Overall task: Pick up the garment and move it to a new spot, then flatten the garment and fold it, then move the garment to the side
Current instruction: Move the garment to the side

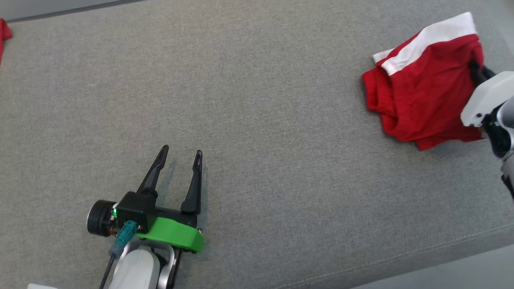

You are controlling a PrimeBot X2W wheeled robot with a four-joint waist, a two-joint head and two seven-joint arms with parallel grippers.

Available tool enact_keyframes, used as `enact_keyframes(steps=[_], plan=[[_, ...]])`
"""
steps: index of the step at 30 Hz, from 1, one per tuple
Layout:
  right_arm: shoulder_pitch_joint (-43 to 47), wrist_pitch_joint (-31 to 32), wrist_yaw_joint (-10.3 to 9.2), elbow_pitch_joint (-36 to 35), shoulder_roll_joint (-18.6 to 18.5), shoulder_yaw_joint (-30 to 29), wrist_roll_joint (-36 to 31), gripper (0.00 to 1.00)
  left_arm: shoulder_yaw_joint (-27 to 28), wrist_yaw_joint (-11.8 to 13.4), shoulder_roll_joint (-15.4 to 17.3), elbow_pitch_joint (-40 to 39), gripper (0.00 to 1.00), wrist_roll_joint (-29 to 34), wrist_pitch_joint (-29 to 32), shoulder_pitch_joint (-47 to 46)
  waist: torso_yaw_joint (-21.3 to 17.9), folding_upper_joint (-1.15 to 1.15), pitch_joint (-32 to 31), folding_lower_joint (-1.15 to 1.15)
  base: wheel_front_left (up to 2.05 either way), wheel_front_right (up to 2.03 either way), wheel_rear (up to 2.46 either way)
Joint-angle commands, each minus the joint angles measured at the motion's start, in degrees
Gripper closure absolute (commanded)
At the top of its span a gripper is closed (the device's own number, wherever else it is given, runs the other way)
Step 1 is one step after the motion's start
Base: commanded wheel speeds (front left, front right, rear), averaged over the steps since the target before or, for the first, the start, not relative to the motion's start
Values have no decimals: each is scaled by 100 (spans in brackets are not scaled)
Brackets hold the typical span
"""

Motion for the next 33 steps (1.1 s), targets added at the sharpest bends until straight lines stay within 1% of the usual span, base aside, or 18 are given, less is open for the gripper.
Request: enact_keyframes(steps=[1, 7, 8, 10, 14, 15, 16, 17, 18, 21, 25, 29, 33], plan=[[-149, -98, -10, 103, -155, -129, 22, 100, -22, 35, 42, -74, 0, 32, 19, -115, 166, 0, 156, 0, 0, 0, 0], [-380, -254, -10, 538, -653, -468, -118, 100, -122, 58, 54, -291, 0, 73, 79, -136, 437, 0, 363, 0, 0, 0, 0], [-380, -254, -10, 538, -653, -468, -118, 100, -122, 58, 54, -291, 0, 73, 79, -136, 437, 0, 363, 0, 0, 0, 0], [-435, -309, -10, 698, -792, -532, -247, 100, -139, 64, 76, -355, 0, 74, 106, -120, 502, 0, 420, 0, 0, 0, 0], [-533, -485, -10, 991, -932, -619, -536, 100, -159, 103, 107, -445, 0, 78, 134, -111, 598, 0, 512, 0, 0, 0, 0], [-554, -564, -10, 1083, -954, -646, -628, 92, -165, 109, 109, -455, 0, 77, 139, -115, 613, 0, 526, 0, 0, 0, 0], [-570, -667, -10, 1173, -965, -683, -739, 64, -173, 104, 107, -461, 0, 71, 142, -115, 625, 0, 534, 0, 0, 0, 0], [-589, -772, -10, 1277, -965, -716, -860, 30, -179, 108, 101, -465, 0, 57, 143, -114, 634, 0, 540, 0, 0, 0, 0], [-606, -884, -10, 1362, -957, -746, -968, 0, -185, 107, 96, -468, 0, 47, 142, -112, 640, 0, 542, 0, 0, 0, 0], [-682, -1192, -10, 1550, -911, -815, -1271, 0, -203, 127, 82, -454, 0, 13, 138, -121, 632, 0, 533, 0, 0, 0, 0], [-755, -1392, -10, 1673, -739, -884, -1501, 0, -228, 132, 64, -414, 0, -16, 106, -145, 578, 0, 457, 0, 0, 0, 0], [-725, -1528, -10, 1610, -493, -965, -1436, 0, -238, 135, 19, -335, 0, -114, 78, -152, 511, 0, 291, 0, 0, 0, 0], [-489, -1608, -10, 1364, -237, -845, -1401, 0, -219, 141, -31, -210, 0, -223, 33, -183, 476, 0, 27, 0, 0, 0, 0]])
